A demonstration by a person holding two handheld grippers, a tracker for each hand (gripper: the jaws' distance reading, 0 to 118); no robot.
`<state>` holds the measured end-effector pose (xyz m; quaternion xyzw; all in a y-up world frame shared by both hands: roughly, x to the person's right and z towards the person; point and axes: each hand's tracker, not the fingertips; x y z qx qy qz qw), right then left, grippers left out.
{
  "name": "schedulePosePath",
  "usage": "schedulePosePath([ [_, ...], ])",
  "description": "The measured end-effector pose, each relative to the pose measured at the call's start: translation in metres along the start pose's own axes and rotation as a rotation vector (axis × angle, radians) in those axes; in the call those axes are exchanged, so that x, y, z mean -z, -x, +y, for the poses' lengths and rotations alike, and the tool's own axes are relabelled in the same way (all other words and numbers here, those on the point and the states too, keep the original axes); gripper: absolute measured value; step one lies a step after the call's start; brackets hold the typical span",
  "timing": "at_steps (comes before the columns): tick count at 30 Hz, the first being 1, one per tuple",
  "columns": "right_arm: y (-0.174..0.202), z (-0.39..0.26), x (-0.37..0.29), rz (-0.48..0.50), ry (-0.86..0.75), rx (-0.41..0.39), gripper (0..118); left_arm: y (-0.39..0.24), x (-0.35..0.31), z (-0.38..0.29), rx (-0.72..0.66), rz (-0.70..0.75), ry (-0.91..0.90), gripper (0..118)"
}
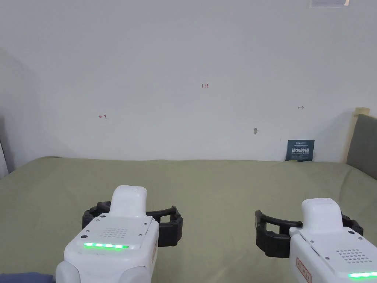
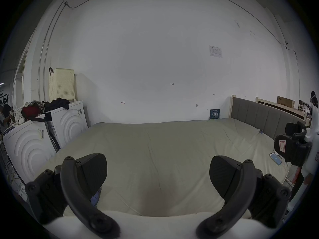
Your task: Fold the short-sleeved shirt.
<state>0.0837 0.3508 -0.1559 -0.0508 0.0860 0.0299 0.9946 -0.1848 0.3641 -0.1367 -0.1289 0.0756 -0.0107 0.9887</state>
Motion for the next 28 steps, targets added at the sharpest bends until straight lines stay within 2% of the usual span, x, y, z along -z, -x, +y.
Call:
schedulePosePath([
  [28,0.0036,0.0002,-0.0015,0.005,0.0,-0.003,118,0.0029,-0.0007,-0.0011,-0.004,0.009,0.009,118],
])
